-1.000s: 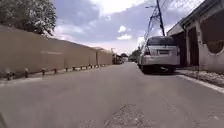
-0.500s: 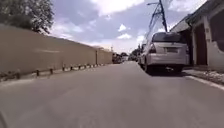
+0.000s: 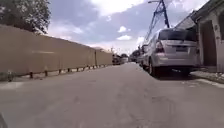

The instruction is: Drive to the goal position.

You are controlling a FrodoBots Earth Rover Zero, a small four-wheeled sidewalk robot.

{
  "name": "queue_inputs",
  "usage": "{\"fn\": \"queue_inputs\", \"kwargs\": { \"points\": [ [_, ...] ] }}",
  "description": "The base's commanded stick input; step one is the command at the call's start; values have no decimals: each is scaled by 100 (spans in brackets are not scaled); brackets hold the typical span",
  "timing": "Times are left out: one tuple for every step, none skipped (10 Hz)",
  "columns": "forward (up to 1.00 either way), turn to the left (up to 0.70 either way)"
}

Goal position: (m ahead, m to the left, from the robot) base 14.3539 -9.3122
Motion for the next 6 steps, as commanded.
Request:
{"fn": "queue_inputs", "kwargs": {
  "points": [
    [100,1],
    [100,1],
    [100,1],
    [100,-7],
    [100,-30],
    [100,-39]
  ]
}}
